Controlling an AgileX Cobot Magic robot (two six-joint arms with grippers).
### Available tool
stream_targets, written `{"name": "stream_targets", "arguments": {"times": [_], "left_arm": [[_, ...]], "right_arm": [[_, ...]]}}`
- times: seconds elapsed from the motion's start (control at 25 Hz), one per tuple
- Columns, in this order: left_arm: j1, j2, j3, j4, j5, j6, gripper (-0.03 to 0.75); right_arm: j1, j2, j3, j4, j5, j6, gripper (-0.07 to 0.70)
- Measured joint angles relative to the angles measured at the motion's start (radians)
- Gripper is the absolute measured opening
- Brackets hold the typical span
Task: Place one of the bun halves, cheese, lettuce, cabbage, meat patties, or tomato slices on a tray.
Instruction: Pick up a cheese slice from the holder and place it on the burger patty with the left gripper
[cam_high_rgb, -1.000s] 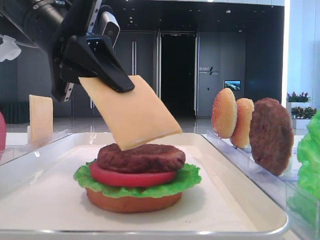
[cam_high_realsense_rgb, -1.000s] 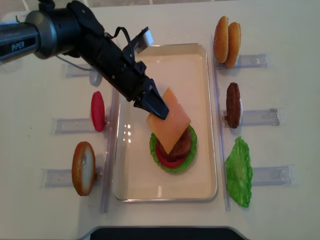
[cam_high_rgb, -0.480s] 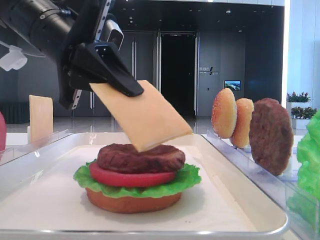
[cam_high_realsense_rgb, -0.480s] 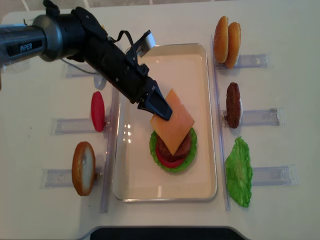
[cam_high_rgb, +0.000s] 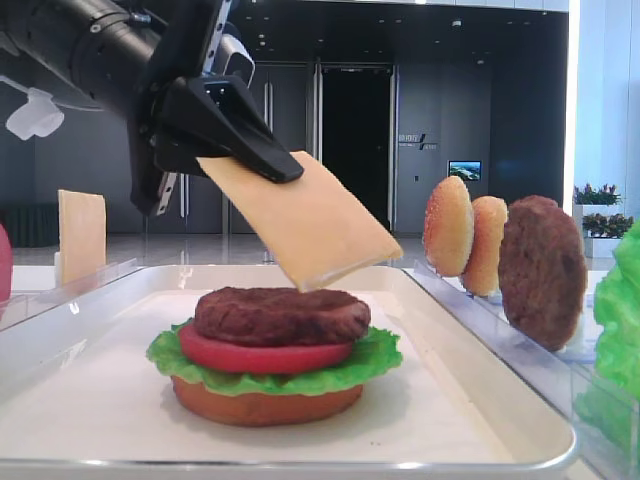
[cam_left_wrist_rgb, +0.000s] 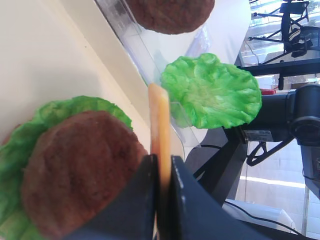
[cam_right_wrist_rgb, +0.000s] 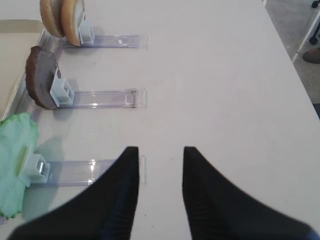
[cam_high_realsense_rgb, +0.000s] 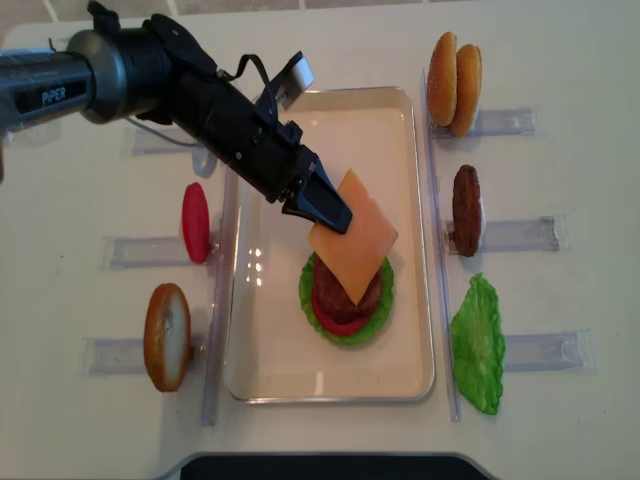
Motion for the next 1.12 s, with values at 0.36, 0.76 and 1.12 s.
{"name": "stream_targets", "arguments": {"times": [0.36, 0.76, 1.12], "left_arm": [[-0.025, 0.000, 0.000, 0.068, 0.000, -0.036, 0.027], [-0.025, 0.000, 0.000, 0.091, 0.000, -0.041, 0.027], [-0.025, 0.000, 0.000, 0.147, 0.000, -0.061, 0.027]], "right_arm": [[0.000, 0.000, 0.000, 0.000, 0.000, 0.000, 0.240], [0.000, 0.000, 0.000, 0.000, 0.000, 0.000, 0.240], [0.000, 0.000, 0.000, 0.000, 0.000, 0.000, 0.240]]}}
